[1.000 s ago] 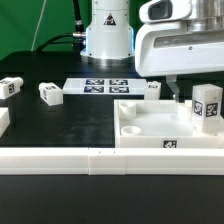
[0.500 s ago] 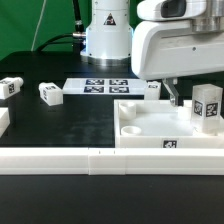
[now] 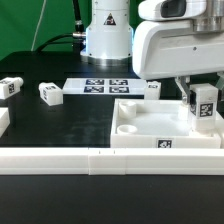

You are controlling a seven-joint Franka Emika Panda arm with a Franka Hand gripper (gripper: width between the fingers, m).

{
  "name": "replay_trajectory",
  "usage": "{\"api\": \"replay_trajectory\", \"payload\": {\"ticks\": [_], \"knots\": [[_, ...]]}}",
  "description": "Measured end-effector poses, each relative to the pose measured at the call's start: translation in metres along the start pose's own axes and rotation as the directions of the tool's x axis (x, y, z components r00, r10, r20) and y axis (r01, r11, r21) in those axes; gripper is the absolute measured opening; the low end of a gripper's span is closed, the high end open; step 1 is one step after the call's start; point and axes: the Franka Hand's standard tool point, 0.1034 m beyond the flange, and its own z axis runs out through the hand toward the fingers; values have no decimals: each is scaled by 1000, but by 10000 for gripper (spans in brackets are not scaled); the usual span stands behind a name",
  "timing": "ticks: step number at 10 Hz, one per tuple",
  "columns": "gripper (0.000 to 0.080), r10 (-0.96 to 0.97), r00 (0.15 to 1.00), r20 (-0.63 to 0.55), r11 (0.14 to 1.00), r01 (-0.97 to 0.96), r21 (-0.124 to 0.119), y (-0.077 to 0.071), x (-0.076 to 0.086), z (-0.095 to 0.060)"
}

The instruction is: Assemble one leg

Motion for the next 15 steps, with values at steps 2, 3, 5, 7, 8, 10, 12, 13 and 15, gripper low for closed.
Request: {"api": "replay_trajectory", "payload": {"ticks": [2, 3, 5, 7, 8, 10, 12, 13, 15], "knots": [[290, 55, 998, 1, 998, -55, 0, -2, -2, 1], [290, 204, 979, 5, 979, -204, 8, -4, -3, 2], [290, 405, 914, 9, 914, -405, 10, -5, -4, 3], [290, 606, 795, 13, 795, -606, 10, -5, -4, 3], [290, 697, 717, 19, 717, -697, 14, -6, -5, 3], [290, 816, 578, 20, 578, -816, 8, -7, -5, 4], [290, 926, 377, 31, 377, -926, 9, -8, -6, 4], [290, 946, 323, 34, 322, -947, 9, -8, -6, 5], [290, 985, 165, 50, 165, -986, 7, -10, -6, 5]]}}
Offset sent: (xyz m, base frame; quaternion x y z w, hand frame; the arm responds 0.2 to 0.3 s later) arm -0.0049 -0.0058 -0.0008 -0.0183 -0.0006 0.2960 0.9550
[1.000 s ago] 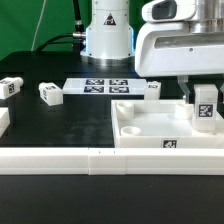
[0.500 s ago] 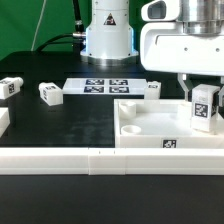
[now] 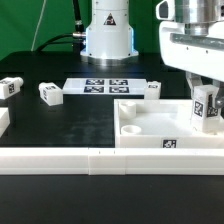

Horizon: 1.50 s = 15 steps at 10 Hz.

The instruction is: Assemble one leg

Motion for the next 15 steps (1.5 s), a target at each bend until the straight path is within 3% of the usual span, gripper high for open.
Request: {"api": "replay_trajectory", "payload": {"ticks": [3, 5, 7, 8, 11, 12, 13, 15], "knots": [[290, 220, 975, 23, 975, -220, 3, 0, -1, 0], [290, 239, 971, 28, 971, -239, 3, -1, -2, 0], [572, 136, 990, 29, 991, -136, 3, -1, -2, -1], [634, 90, 996, 28, 996, -91, 4, -1, -2, -1], [645, -213, 977, 29, 977, 213, 5, -2, -3, -1], [648, -329, 944, 28, 944, 329, -6, -1, -4, -1], [648, -425, 905, 27, 905, 426, -21, -2, -5, -1], [648, -668, 743, 43, 741, 669, -55, -5, -2, 0]]}}
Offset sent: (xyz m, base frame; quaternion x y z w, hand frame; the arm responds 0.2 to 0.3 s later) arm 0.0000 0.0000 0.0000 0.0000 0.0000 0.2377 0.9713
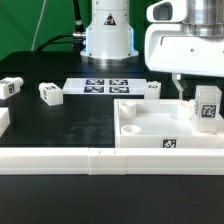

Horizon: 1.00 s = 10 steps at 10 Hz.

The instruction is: Assemble one leg

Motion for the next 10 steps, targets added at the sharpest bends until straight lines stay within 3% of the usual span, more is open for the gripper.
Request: {"api": "replay_trajectory", "payload": {"ticks": [2, 4, 5, 6, 7, 8, 10], "knots": [[648, -194, 981, 9, 981, 194, -14, -1, 4, 1], [648, -277, 961, 12, 961, 277, -13, -1, 4, 1], [523, -276, 961, 12, 961, 277, -13, -1, 3, 1], [523, -277, 961, 12, 961, 277, -13, -1, 3, 1], [346, -277, 961, 12, 961, 277, -14, -1, 4, 1], [296, -275, 961, 12, 961, 275, -15, 0, 4, 1], [296, -267, 964, 12, 964, 267, -15, 1, 4, 1]]}}
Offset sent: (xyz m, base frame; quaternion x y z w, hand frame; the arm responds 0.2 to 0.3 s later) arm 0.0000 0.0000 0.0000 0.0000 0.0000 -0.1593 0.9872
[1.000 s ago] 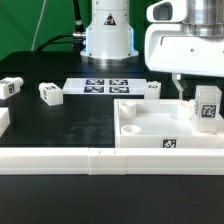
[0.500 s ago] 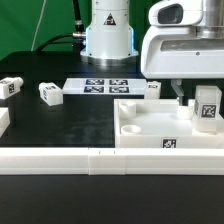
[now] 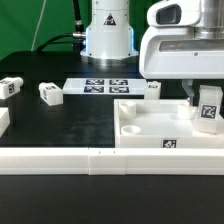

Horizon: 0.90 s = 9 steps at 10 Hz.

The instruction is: Assemble one leg

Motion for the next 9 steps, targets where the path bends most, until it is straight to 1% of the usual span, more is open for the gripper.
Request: {"api": "replay_trajectory", "payload": {"ticks": [1, 2, 3, 5, 6, 7, 8, 9], "knots": [[296, 28, 1000, 0, 1000, -28, 0, 0, 0, 0], [296, 70, 998, 0, 998, -70, 5, 1, 0, 0], [296, 152, 988, -1, 988, -152, 14, 2, 0, 0], [296, 362, 932, 3, 932, -362, 21, 2, 1, 1], [296, 423, 906, 7, 906, -423, 28, 3, 1, 1], [296, 526, 851, 9, 850, -526, 38, 3, 2, 1], [296, 613, 790, 9, 789, -612, 42, 2, 1, 2], [296, 724, 689, 10, 689, -724, 43, 0, 0, 2]]}}
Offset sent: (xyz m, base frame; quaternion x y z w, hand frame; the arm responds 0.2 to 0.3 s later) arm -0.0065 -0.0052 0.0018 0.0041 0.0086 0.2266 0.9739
